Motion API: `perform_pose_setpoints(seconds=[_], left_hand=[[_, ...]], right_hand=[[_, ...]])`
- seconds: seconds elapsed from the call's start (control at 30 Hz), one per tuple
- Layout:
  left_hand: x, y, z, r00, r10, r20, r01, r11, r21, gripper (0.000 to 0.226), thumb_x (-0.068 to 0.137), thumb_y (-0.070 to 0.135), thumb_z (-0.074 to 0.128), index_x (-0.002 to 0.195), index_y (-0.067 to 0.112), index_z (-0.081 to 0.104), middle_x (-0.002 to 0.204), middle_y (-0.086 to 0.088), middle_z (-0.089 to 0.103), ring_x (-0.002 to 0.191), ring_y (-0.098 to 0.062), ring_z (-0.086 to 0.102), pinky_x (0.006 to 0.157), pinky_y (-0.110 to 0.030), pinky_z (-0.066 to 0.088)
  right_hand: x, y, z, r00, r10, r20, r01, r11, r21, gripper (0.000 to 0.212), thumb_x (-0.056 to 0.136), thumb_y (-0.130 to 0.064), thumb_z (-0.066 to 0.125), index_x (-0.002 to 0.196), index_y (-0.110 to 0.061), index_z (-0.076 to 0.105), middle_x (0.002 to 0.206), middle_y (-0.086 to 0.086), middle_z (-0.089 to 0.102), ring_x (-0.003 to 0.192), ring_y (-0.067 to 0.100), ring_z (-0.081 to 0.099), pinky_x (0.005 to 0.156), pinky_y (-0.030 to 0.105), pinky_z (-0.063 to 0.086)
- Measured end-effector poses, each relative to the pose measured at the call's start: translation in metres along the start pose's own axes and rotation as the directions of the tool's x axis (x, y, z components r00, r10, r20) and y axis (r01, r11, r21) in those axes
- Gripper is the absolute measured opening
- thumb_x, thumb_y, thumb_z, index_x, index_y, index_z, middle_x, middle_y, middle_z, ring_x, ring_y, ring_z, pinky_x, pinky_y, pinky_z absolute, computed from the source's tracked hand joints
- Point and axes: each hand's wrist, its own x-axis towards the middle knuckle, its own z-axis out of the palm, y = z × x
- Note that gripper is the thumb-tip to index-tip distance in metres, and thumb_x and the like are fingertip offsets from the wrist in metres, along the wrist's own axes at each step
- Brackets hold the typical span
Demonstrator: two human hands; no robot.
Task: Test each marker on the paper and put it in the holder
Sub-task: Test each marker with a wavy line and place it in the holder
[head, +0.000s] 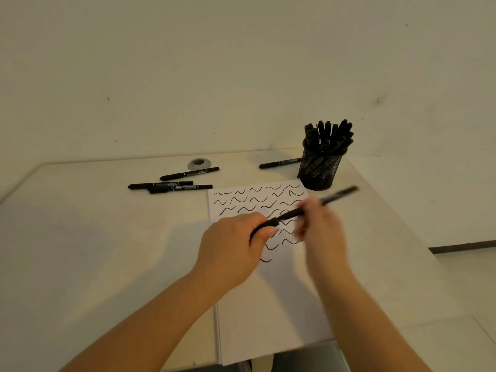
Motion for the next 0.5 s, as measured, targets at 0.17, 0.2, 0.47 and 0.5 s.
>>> perform_pose_setpoints(seconds=[0.17,0.2,0.47,0.5], left_hand=[[0.002,-0.025,-0.007,0.967,-0.253,0.025,0.254,0.957,-0.140,0.020,0.091,0.036,0.044,0.076,0.030,0.056,0.064,0.013,0.064,0.063,-0.004,0.060,0.063,-0.030,0.048],[0.006,-0.028,-0.006,0.966,-0.255,0.053,0.260,0.955,-0.141,0.020,0.093,0.034,0.043,0.077,0.030,0.055,0.066,0.014,0.065,0.066,-0.001,0.061,0.065,-0.029,0.048],[0.012,-0.028,0.018,0.983,-0.121,0.141,0.124,0.992,-0.012,0.025,0.095,0.037,0.038,0.095,0.019,0.056,0.085,0.015,0.069,0.068,0.003,0.057,0.062,-0.027,0.045],[0.012,-0.029,0.018,0.983,-0.123,0.138,0.129,0.991,-0.032,0.026,0.095,0.036,0.038,0.095,0.019,0.058,0.078,0.018,0.067,0.061,0.007,0.053,0.057,-0.022,0.040]], right_hand=[[0.017,0.001,-0.053,0.986,-0.110,-0.122,0.093,0.986,-0.139,0.025,0.090,-0.030,0.052,0.069,-0.018,0.059,0.049,-0.003,0.052,0.038,0.000,0.041,0.044,0.017,0.034],[0.014,0.006,-0.052,0.992,-0.115,-0.043,0.105,0.977,-0.187,0.021,0.088,-0.027,0.057,0.069,-0.018,0.061,0.047,-0.004,0.055,0.039,0.000,0.043,0.046,0.018,0.035],[-0.004,0.027,-0.041,0.933,-0.131,0.335,0.231,0.932,-0.280,0.021,0.081,-0.011,0.059,0.070,-0.028,0.062,0.066,-0.003,0.070,0.067,0.011,0.067,0.072,0.032,0.051],[-0.005,0.028,-0.041,0.928,-0.131,0.350,0.241,0.925,-0.293,0.022,0.081,-0.012,0.060,0.069,-0.030,0.062,0.067,-0.005,0.070,0.068,0.012,0.067,0.073,0.035,0.051]])
